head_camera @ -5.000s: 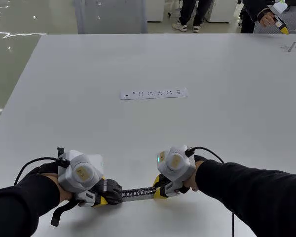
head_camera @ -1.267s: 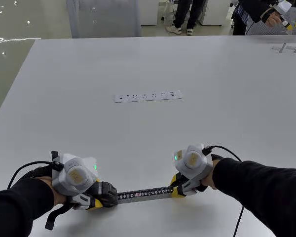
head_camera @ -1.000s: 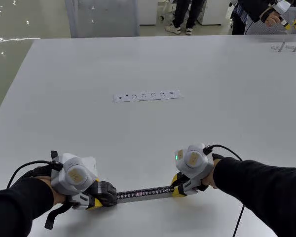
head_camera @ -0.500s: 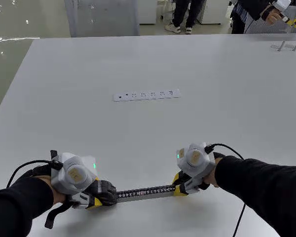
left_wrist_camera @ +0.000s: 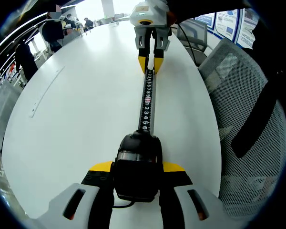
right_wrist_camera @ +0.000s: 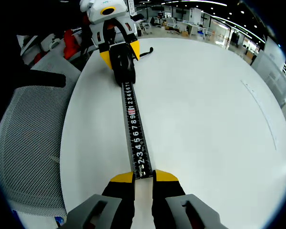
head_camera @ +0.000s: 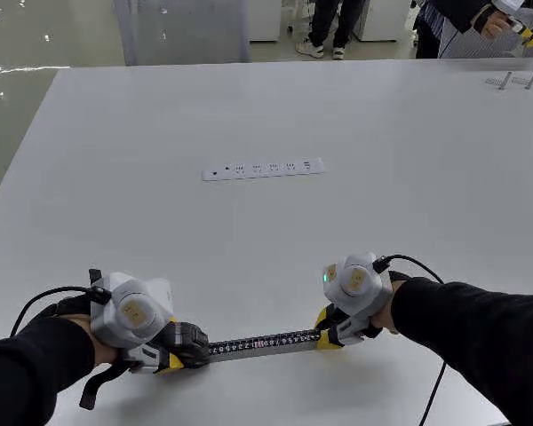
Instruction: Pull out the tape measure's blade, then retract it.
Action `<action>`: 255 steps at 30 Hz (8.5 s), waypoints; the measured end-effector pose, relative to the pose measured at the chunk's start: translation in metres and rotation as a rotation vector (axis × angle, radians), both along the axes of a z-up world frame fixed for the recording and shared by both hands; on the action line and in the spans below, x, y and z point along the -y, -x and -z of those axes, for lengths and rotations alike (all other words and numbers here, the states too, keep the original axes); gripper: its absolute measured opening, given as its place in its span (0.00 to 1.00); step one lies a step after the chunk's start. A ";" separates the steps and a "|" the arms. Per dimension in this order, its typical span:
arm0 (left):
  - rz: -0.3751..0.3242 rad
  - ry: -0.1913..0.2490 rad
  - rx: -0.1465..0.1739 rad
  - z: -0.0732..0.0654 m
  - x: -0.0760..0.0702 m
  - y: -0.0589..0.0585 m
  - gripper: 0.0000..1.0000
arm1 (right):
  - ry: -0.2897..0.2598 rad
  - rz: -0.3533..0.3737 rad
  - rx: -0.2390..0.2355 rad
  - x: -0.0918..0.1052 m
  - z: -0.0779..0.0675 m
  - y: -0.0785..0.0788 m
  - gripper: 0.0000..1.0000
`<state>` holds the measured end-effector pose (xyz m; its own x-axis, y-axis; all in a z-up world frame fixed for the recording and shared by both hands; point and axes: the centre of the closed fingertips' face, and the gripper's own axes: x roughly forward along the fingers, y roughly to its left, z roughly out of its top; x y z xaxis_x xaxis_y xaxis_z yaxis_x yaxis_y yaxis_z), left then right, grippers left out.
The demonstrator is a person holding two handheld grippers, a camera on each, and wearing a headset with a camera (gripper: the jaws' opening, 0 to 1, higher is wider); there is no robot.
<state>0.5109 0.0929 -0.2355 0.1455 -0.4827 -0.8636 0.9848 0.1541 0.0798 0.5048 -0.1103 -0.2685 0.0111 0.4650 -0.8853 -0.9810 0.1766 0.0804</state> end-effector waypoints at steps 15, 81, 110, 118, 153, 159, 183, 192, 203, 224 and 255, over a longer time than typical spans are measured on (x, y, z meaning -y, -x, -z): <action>-0.006 0.000 -0.002 0.001 0.000 -0.001 0.31 | 0.007 0.008 0.002 0.012 -0.001 -0.001 0.09; 0.000 0.011 -0.001 0.001 0.001 -0.001 0.31 | 0.068 0.046 0.006 0.055 -0.001 0.001 0.10; 0.000 -0.026 -0.026 0.002 0.001 -0.002 0.32 | 0.152 -0.059 0.037 0.055 0.001 0.001 0.12; 0.072 -0.087 -0.040 0.004 0.000 0.000 0.33 | 0.118 -0.041 0.037 0.055 0.000 0.001 0.12; -0.398 0.184 -0.032 -0.031 -0.060 -0.004 0.62 | -0.095 0.295 0.187 0.068 -0.040 0.003 0.46; -0.455 0.218 0.030 -0.036 -0.070 0.000 0.65 | -0.128 0.394 0.215 0.084 -0.050 0.004 0.56; -0.637 0.340 0.019 -0.034 -0.095 0.028 0.95 | -0.190 0.538 0.257 0.117 -0.060 0.033 0.74; -0.676 0.361 0.016 -0.031 -0.103 0.036 0.99 | -0.227 0.581 0.227 0.129 -0.058 0.045 0.82; -0.728 0.407 0.047 -0.037 -0.111 0.039 0.99 | -0.293 0.646 0.234 0.142 -0.067 0.052 0.99; -0.707 0.396 0.051 -0.040 -0.107 0.044 0.99 | -0.286 0.653 0.222 0.143 -0.068 0.065 0.99; -0.709 0.444 0.045 -0.053 -0.075 0.037 0.98 | -0.337 0.658 0.195 0.141 -0.075 0.054 0.99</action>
